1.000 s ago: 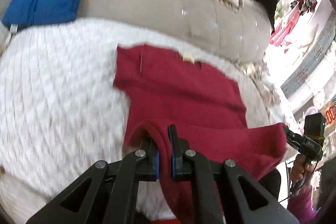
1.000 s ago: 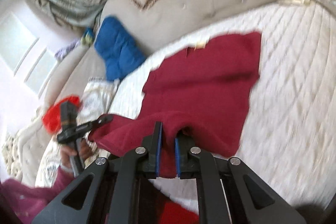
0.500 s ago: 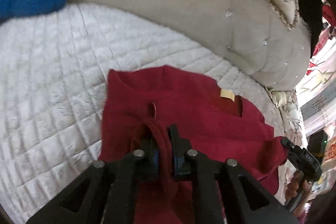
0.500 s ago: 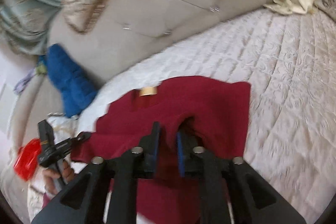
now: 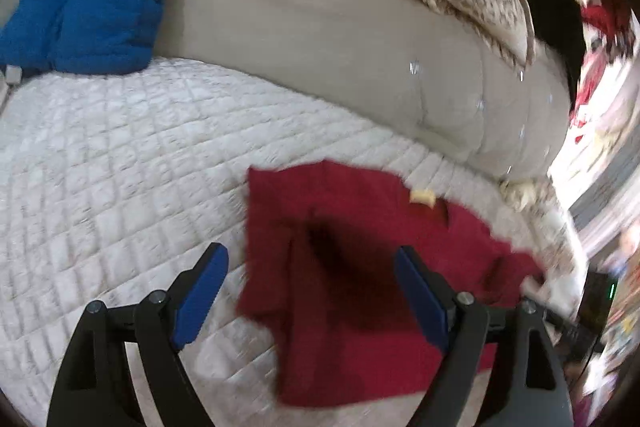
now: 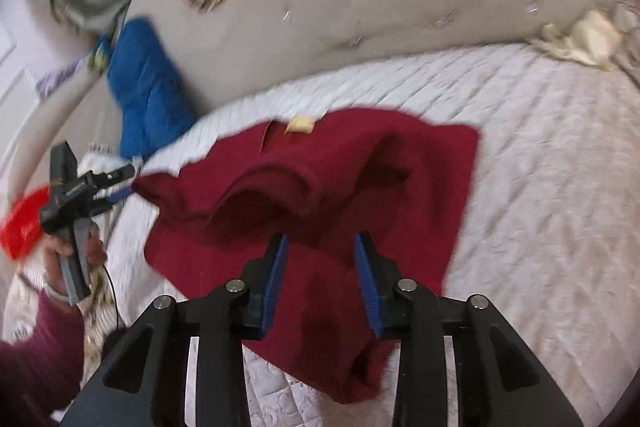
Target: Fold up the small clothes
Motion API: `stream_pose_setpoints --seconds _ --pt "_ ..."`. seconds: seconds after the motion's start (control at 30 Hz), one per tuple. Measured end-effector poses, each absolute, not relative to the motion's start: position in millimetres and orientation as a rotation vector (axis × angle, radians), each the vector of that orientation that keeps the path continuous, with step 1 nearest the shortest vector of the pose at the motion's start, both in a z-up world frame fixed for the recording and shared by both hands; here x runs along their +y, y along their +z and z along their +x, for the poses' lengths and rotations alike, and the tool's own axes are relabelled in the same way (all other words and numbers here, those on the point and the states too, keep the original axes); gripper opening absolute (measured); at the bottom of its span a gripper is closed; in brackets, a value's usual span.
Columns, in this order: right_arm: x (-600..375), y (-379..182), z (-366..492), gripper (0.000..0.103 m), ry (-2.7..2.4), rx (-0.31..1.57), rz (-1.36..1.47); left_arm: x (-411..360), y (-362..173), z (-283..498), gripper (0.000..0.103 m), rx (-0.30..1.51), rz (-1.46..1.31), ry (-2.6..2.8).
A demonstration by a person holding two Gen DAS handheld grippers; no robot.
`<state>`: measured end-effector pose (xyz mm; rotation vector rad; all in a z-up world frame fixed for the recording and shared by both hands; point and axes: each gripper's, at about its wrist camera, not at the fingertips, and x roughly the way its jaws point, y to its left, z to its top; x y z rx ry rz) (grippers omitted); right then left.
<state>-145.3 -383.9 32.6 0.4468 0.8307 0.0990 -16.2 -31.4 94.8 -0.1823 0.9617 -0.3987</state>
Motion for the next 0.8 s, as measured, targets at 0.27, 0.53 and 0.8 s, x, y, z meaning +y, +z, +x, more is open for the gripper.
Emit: stream_pose_setpoints --seconds 0.27,0.53,0.8 --pt "-393.0 28.9 -59.1 0.015 0.007 0.82 0.45 -70.0 57.7 -4.1 0.088 1.075 -0.052 -0.429" --pt "-405.4 35.0 -69.2 0.018 -0.095 0.776 0.507 -70.1 35.0 46.8 0.084 1.111 -0.124 -0.222" --pt "-414.0 30.5 -96.1 0.018 -0.161 0.826 0.459 -63.5 40.9 15.2 0.084 1.087 -0.086 -0.247"
